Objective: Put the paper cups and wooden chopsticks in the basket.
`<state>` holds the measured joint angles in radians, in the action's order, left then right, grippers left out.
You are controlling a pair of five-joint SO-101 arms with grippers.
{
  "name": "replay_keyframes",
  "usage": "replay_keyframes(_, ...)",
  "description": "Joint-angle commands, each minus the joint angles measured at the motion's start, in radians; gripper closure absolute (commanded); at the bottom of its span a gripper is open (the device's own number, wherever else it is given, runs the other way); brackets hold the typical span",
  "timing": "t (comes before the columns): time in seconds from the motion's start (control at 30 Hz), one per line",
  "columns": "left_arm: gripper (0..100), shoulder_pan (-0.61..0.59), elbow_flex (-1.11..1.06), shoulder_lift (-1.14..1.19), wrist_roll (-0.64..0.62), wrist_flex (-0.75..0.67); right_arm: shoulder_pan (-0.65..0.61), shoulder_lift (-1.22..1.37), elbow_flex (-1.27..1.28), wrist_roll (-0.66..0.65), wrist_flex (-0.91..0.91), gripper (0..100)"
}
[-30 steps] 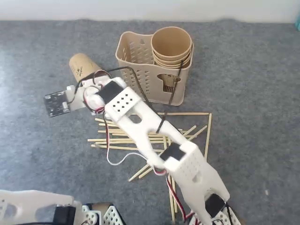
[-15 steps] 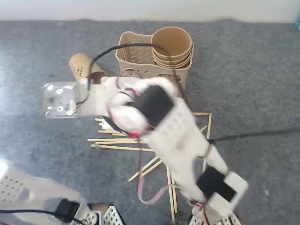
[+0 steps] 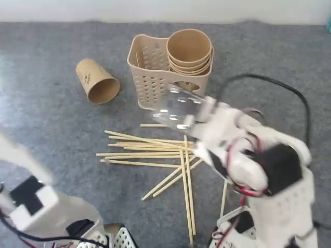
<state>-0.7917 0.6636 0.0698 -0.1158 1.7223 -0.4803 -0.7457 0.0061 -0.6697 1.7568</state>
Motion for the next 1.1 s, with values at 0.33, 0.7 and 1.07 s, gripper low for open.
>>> replay_keyframes(0.33, 72, 0.31, -1.095, -0.525, 0.114, -0.741, 0.401, -0.366, 0.879, 0.094, -0.414, 99.1)
replay_keyframes(0.7, 72, 0.423, -1.449, -0.555, 0.167, -1.102, 0.437, -0.384, 1.281, 0.394, -0.912, 93.8)
replay_keyframes(1.07, 72, 0.437, -1.171, -0.137, 0.176, -1.185, 0.519, -0.387, 1.349, 0.493, -1.017, 88.7)
